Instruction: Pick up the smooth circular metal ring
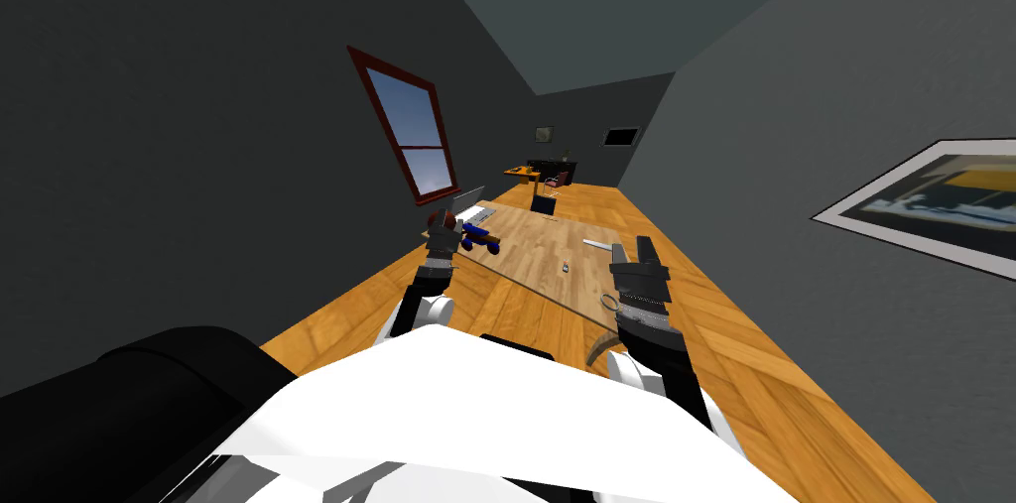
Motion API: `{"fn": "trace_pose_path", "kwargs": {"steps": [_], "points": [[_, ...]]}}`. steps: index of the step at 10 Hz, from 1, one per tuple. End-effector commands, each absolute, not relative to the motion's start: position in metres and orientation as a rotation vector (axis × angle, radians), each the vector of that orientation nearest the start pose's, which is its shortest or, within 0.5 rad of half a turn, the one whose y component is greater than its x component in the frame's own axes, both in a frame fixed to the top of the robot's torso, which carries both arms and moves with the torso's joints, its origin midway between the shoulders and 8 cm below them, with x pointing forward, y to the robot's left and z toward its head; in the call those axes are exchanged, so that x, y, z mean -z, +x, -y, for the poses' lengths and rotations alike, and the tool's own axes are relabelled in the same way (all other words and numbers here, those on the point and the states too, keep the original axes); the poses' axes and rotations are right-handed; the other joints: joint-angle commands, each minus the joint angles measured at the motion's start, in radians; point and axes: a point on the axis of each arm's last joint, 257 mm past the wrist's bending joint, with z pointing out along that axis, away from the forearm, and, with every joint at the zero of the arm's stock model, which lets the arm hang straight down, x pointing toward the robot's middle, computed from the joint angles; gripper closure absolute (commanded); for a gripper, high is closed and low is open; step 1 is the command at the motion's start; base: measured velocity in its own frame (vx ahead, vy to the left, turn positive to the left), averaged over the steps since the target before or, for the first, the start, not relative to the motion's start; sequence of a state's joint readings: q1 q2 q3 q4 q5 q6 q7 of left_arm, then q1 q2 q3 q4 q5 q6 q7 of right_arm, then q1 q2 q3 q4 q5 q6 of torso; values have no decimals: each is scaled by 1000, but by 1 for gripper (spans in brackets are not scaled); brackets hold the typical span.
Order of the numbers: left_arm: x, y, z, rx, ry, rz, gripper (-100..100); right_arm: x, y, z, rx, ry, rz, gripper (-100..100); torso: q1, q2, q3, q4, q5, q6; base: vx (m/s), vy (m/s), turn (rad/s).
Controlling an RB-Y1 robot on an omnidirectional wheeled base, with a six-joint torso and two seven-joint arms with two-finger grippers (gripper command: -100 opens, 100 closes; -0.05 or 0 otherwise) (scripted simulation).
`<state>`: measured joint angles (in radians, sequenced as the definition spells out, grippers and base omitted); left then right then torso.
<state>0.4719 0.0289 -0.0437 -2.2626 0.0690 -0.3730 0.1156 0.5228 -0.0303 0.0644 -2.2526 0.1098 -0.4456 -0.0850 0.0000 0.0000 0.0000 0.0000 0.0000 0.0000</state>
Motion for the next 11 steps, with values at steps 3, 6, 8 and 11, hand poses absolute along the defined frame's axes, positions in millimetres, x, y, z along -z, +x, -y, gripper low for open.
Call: {"fn": "trace_pose_path", "kwargs": {"steps": [3, 6, 8, 11], "points": [[0, 371, -269, 1477, -832, -647, 0, 36, 385, 263, -1319, 745, -837, -100, -2, 1, 0, 0, 0, 0, -17, -22, 22], [0, 371, -269, 1477, -832, -647, 0, 62, 414, 292, -1283, 835, -884, -100, -3, 2, 1, 0, -1, 0, -32, -35, 26], [0, 371, -269, 1477, -832, -647, 0, 75, 426, 307, -1265, 884, -899, -100, -3, 2, 1, 0, -1, 0, -40, -34, 32], [0, 371, -269, 1477, -833, -647, 0, 94, 448, 339, -1230, 985, -908, -100, -2, 1, 1, 0, -1, 0, -20, -30, 21]]}}
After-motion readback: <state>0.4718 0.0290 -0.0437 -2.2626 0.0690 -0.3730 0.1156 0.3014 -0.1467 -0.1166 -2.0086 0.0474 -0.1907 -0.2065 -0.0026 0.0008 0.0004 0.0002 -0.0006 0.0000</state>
